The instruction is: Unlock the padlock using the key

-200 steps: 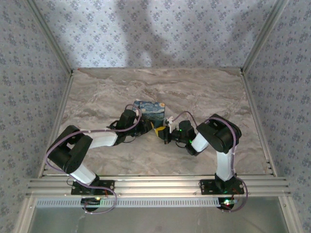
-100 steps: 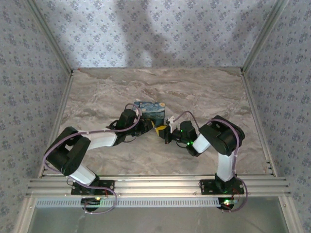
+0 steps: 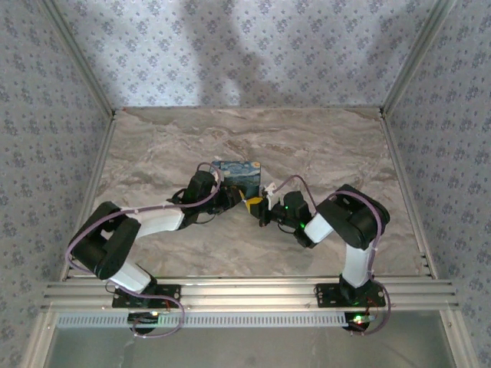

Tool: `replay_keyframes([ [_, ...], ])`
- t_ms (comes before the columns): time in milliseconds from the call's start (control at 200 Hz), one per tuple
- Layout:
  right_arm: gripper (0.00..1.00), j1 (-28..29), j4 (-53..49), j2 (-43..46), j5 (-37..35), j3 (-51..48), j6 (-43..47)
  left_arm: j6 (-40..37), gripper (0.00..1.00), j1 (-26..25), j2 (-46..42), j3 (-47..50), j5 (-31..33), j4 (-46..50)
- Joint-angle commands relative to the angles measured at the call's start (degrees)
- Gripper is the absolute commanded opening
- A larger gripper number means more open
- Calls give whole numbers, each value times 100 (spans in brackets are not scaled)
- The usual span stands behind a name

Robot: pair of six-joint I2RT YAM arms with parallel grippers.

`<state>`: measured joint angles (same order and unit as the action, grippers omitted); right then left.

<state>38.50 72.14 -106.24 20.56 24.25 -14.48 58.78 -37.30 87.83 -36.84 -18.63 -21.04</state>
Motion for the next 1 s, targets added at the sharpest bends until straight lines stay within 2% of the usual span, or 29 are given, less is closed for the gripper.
replay_keyframes([
  [0, 0, 120, 246, 148, -109, 131, 200, 64, 22, -199, -160, -196, -587, -131],
  [675, 0, 79, 37, 320, -89, 694, -34, 10, 22, -269, 52, -242, -580, -146],
  [839, 0, 87, -275, 427, -126, 610, -247, -31, 22, -272, 87, -250, -550, -168],
  [994, 0, 188, -102, 185, -249, 333, -595, -95, 23, -254, 134, -257, -434, -164],
])
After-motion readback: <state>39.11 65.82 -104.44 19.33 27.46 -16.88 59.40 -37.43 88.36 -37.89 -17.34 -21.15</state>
